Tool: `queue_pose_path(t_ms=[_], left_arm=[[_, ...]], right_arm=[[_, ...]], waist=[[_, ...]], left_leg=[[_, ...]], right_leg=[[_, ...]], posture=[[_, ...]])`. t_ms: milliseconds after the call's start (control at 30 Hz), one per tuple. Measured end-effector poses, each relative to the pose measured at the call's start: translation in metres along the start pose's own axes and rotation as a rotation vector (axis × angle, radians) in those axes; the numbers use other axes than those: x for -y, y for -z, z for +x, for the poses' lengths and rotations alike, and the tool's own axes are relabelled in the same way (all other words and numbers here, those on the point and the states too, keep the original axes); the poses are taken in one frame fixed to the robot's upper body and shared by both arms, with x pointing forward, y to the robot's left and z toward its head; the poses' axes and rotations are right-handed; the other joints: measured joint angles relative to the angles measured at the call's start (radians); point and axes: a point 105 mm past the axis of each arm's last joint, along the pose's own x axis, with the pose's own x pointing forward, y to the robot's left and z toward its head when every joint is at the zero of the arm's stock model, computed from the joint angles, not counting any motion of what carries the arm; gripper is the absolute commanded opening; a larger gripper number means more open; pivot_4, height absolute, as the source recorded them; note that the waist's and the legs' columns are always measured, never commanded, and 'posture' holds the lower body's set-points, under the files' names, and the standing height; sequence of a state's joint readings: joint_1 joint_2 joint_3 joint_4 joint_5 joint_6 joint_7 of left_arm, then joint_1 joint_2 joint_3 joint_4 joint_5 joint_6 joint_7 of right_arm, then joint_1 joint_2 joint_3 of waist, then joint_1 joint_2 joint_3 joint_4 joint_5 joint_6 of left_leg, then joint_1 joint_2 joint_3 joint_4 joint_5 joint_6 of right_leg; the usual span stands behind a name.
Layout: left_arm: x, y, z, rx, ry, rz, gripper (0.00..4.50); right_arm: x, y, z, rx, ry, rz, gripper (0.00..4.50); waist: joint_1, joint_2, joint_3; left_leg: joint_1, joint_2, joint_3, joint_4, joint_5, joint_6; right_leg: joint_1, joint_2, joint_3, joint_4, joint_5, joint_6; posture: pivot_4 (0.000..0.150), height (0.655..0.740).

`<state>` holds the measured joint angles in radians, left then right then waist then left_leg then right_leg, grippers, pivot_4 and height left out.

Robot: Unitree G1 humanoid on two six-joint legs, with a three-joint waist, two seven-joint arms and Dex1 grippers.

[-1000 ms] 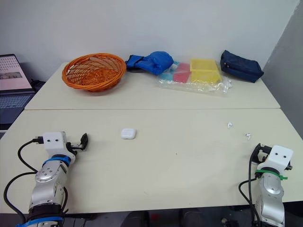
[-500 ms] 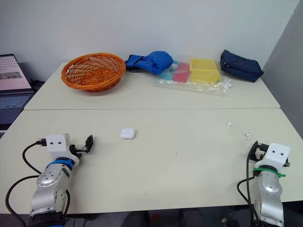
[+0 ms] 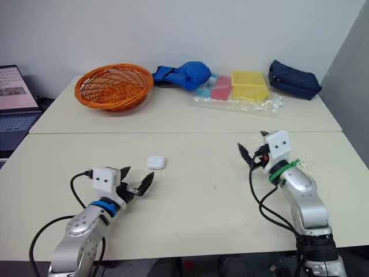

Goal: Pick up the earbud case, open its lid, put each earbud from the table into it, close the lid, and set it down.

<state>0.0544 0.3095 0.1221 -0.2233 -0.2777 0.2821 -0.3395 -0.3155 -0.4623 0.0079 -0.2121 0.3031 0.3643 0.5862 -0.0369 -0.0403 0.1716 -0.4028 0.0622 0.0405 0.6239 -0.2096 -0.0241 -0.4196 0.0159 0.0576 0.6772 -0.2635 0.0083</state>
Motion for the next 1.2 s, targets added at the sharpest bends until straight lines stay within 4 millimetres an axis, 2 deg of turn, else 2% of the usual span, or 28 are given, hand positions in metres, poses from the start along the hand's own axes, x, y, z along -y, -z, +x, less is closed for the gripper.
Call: queue_pose_path(t_ms=[100, 367, 933, 1033, 1133, 1200], left_arm=[[0.015, 0.005, 0.012, -0.007, 0.015, -0.018, 4.47], [0.017, 0.006, 0.026, 0.004, -0.092, -0.032, 4.47], [0.032, 0.004, 0.057, 0.027, -0.094, -0.072, 4.47], [0.033, 0.003, 0.058, 0.032, -0.09, -0.071, 3.89], [0.032, 0.003, 0.059, 0.034, -0.089, -0.072, 2.94], [0.033, -0.003, 0.059, 0.054, -0.088, -0.068, 2.47]], right_arm=[[-0.028, -0.009, 0.007, -0.003, -0.257, 0.012, 4.5], [-0.051, -0.001, 0.005, -0.115, -0.522, -0.023, 4.5], [-0.049, -0.009, 0.01, -0.104, -0.509, -0.07, 4.5], [-0.049, -0.01, 0.01, -0.1, -0.509, -0.075, 4.5], [-0.048, -0.011, 0.01, -0.099, -0.497, -0.077, 4.5], [-0.046, -0.011, 0.011, -0.096, -0.487, -0.077, 4.5]], waist=[[0.004, -0.002, 0.001], [0.005, -0.002, 0.001], [0.012, 0.0, 0.0], [0.012, 0.0, 0.0], [0.012, 0.0, 0.0], [0.012, 0.0, 0.0]], left_leg=[[-0.001, -0.001, 0.0, 0.001, 0.0, 0.0], [-0.001, -0.001, 0.0, 0.002, 0.0, 0.0], [0.002, -0.002, -0.005, 0.005, 0.0, 0.0], [0.002, -0.002, -0.006, 0.005, 0.0, 0.0], [0.002, -0.002, -0.006, 0.005, 0.0, 0.0], [0.002, -0.002, -0.007, 0.005, 0.0, 0.0]], right_leg=[[0.0, 0.0, -0.001, 0.0, 0.0, 0.001], [0.0, 0.0, -0.002, 0.001, 0.001, 0.001], [0.01, -0.002, -0.012, -0.003, 0.001, 0.001], [0.01, -0.002, -0.013, -0.003, 0.002, 0.003], [0.01, -0.002, -0.013, -0.003, 0.002, 0.003], [0.011, -0.002, -0.013, -0.003, 0.002, 0.003]], posture=[[0.15, 0.74], [0.15, 0.74], [0.15, 0.74], [0.15, 0.74], [0.15, 0.74], [0.15, 0.74]])
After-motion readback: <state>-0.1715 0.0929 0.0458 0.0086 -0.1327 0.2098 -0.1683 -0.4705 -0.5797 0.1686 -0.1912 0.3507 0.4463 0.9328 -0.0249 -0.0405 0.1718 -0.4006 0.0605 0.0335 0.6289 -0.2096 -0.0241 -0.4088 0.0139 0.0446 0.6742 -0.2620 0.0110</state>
